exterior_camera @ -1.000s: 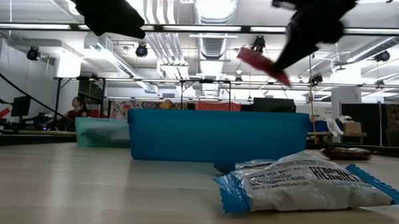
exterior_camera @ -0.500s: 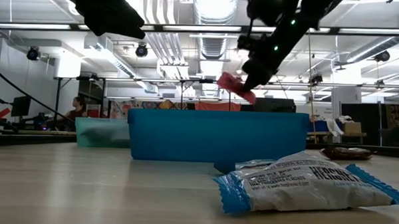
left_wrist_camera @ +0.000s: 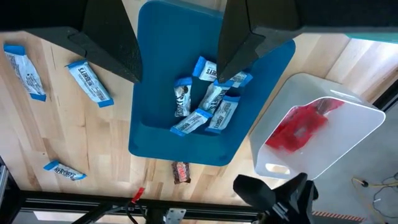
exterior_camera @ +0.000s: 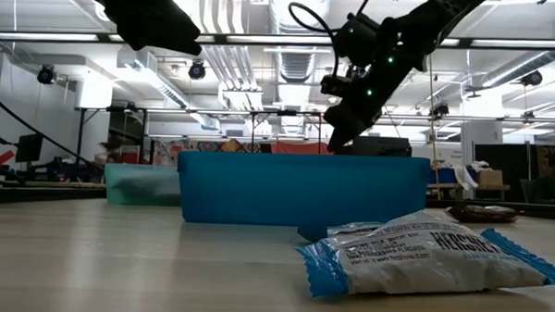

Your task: Sort candy

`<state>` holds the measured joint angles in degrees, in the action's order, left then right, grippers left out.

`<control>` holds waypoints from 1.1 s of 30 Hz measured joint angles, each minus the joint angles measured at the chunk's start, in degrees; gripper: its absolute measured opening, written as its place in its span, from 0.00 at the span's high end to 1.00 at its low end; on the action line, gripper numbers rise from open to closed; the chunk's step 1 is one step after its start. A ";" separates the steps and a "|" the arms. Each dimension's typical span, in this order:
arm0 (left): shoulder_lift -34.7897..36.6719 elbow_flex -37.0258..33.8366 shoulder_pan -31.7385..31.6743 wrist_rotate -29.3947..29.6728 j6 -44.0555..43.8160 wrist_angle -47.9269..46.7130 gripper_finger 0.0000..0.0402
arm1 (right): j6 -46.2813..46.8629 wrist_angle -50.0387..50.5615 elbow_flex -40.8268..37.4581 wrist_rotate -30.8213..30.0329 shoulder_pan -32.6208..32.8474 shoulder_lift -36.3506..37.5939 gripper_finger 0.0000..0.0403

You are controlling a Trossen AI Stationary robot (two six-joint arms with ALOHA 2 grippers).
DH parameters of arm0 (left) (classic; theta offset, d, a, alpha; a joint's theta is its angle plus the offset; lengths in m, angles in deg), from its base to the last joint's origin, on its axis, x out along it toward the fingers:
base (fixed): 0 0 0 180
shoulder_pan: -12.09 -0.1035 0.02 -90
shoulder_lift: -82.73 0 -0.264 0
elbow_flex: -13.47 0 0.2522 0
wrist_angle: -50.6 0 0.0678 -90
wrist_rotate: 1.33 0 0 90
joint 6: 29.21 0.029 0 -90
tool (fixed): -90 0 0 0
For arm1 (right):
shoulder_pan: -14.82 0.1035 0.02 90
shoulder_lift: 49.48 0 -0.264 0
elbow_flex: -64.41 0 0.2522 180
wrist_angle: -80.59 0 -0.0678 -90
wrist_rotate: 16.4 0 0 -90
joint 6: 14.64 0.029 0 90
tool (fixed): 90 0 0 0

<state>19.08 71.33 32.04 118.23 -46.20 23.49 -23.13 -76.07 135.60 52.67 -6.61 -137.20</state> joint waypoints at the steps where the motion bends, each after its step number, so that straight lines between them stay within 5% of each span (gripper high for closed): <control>1: 0.00 0.00 0.00 0.00 0.00 0.00 0.53 | 0.50 -0.02 0.00 0.02 0.00 -0.07 0.81; 8: 0.00 0.00 0.00 0.00 -0.26 0.07 0.53 | 1.77 0.77 0.00 0.02 0.34 1.89 0.71; 15: -0.01 0.00 0.24 -0.02 -1.53 0.27 0.53 | 5.02 4.78 0.02 0.75 4.47 7.76 0.73; 24: -7.07 0.02 1.80 -0.11 -1.48 6.29 0.53 | 14.50 11.73 0.04 12.14 15.04 15.56 0.78; 33: -14.63 0.15 4.78 -0.15 1.17 15.35 0.53 | 26.58 18.21 0.04 13.60 29.33 17.65 0.81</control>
<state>4.45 71.48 36.82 118.08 -45.03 38.85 3.45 -57.86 135.64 66.28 22.71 -119.54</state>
